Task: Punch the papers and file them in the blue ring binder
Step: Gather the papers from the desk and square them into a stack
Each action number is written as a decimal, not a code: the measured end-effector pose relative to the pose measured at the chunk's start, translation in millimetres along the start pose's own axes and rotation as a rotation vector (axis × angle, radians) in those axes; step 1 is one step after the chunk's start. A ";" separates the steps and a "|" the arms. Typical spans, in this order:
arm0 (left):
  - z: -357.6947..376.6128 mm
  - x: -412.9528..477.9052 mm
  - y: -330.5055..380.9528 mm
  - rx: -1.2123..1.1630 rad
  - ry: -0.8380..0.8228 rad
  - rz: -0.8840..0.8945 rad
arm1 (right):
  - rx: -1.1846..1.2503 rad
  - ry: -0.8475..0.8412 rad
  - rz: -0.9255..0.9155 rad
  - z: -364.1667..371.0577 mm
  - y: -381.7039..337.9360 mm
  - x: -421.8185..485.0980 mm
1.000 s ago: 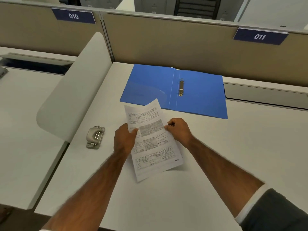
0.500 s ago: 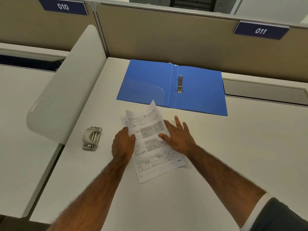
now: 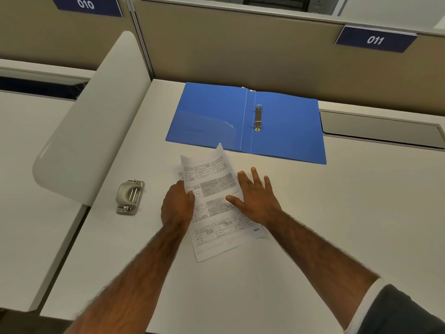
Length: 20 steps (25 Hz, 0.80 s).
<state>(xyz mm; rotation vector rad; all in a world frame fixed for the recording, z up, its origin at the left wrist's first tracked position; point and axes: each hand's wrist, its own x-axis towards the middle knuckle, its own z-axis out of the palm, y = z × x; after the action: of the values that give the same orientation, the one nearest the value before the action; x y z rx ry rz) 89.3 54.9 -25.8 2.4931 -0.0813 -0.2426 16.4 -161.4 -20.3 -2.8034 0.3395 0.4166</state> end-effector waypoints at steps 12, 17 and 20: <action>3.1 2.7 -5.3 -0.020 -0.009 0.017 | 1.060 0.181 0.350 -14.1 -20.9 -12.4; -0.4 1.7 -6.2 -0.114 -0.047 0.037 | 1.234 -0.047 0.404 -30.9 -12.9 -19.0; -7.0 -5.1 5.0 -0.301 0.008 -0.041 | 1.299 0.005 0.342 -46.8 4.5 -33.1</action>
<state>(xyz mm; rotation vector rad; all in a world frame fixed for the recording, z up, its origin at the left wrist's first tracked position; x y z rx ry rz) 85.6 55.5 -16.5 2.1977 0.0093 -0.2430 -4.0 -174.0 31.9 -1.4774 0.7501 0.1408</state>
